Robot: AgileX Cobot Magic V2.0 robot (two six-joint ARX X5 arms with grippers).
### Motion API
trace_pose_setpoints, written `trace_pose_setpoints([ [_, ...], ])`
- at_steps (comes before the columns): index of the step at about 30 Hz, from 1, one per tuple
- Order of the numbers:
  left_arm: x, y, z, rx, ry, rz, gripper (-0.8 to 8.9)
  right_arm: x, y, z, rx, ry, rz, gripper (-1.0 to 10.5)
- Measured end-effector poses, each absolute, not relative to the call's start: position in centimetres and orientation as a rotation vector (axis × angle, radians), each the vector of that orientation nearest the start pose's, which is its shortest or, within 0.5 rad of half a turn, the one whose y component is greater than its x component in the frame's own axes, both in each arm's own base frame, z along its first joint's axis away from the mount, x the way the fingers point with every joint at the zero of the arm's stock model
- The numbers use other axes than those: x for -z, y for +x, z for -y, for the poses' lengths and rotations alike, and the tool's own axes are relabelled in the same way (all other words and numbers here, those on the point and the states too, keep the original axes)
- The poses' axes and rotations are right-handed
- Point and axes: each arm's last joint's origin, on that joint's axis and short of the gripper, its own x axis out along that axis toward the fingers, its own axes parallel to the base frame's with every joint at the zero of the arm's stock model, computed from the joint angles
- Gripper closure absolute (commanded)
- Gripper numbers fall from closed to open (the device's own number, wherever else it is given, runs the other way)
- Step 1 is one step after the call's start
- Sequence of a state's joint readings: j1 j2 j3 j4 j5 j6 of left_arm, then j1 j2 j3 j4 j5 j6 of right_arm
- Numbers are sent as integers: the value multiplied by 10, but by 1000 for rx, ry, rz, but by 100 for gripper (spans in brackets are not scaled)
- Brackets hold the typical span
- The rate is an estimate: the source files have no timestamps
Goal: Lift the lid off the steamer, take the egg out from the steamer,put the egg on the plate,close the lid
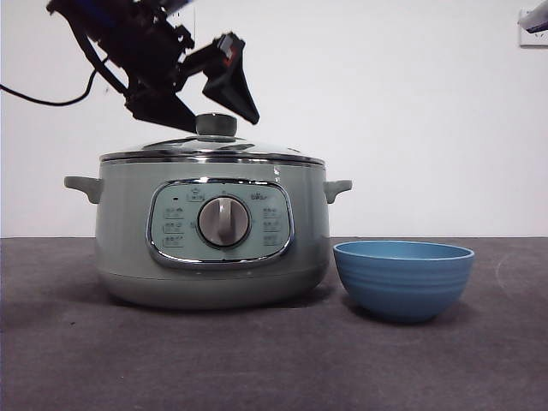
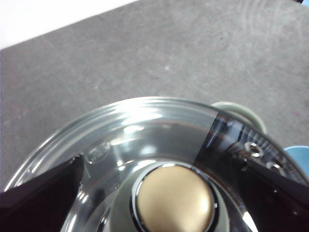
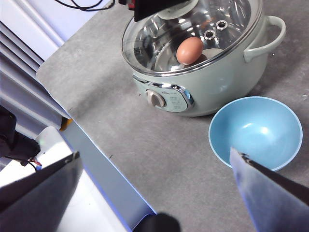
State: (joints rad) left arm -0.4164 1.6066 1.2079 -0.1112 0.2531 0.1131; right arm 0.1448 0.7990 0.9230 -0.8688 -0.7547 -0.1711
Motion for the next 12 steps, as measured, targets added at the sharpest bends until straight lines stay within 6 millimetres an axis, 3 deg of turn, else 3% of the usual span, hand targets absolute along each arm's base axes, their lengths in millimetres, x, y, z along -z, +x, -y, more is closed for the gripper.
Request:
trace_pose_setpoints([
  [6, -276, 328, 152, 668, 157, -520, 297, -322, 133, -39, -914, 78, -655, 410],
  [12, -274, 327, 152, 667, 162, -544, 426, -322, 133, -39, -911, 77, -655, 410],
])
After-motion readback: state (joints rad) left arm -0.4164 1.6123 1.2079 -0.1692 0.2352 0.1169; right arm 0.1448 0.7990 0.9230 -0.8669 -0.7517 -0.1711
